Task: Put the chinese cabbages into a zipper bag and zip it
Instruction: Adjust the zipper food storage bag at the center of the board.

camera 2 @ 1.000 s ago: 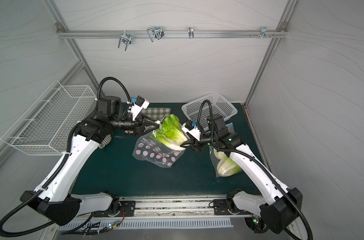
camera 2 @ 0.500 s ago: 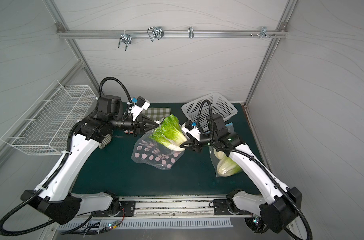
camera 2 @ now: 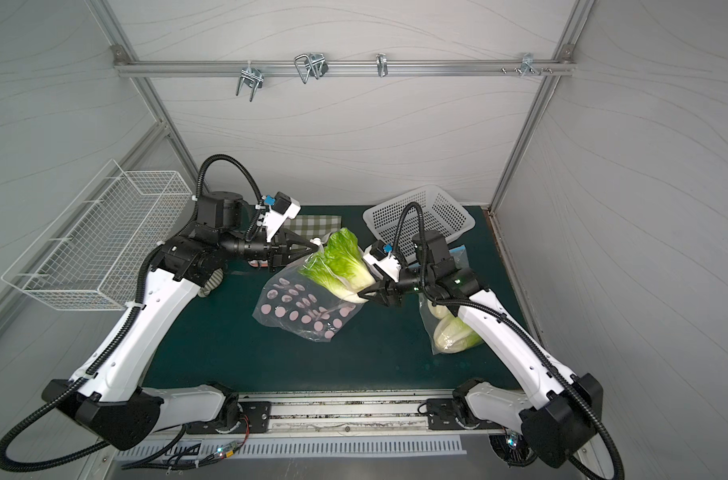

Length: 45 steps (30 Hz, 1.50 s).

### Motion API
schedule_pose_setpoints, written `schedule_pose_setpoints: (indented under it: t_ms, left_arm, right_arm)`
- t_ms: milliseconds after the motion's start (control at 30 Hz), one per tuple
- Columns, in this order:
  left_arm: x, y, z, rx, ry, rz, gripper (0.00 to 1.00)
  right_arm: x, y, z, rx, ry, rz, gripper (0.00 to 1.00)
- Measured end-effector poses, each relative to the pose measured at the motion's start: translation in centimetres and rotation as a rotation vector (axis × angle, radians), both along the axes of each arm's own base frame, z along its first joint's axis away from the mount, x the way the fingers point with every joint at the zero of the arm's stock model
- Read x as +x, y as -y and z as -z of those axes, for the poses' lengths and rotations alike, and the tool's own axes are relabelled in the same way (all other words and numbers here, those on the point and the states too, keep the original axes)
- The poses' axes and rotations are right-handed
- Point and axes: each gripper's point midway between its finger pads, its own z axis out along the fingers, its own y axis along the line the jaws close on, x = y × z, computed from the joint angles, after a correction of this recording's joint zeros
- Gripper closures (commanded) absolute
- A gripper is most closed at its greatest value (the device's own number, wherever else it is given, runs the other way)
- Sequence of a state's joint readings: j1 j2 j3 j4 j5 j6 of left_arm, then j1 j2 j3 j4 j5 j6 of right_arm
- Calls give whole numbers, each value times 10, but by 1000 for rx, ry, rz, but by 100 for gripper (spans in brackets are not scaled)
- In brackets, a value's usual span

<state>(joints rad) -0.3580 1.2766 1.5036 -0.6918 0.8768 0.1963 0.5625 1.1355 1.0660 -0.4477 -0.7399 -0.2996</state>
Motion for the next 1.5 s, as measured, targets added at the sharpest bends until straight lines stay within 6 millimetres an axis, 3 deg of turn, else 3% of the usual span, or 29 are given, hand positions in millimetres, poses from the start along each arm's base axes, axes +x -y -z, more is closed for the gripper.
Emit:
schedule_pose_setpoints:
  t_ms: [433, 700, 900, 1033, 1100, 1233, 1367, 1500]
  left_arm:
    - [4, -4, 7, -36, 61, -59, 100]
    - [9, -7, 19, -39, 57, -107, 100]
    - [19, -10, 30, -27, 52, -156, 100]
    - [23, -12, 49, 2, 25, -182, 100]
    - [24, -13, 54, 10, 17, -187, 100]
    - [24, -13, 53, 10, 29, -186, 100]
    - [22, -13, 52, 10, 32, -174, 100]
    - [18, -11, 53, 7, 22, -154, 100]
  right_arm:
    - [-1, 21, -27, 67, -28, 140, 29]
    - [3, 29, -26, 68, -85, 196, 22]
    - [14, 47, -34, 97, -115, 300, 21]
    - [17, 49, -39, 113, -152, 319, 31]
    - [25, 44, -43, 108, -178, 322, 41]
    - [47, 21, -52, 83, -210, 317, 53]
    - [60, -4, -40, 40, -245, 299, 68]
    - [87, -4, -28, 46, -318, 361, 78]
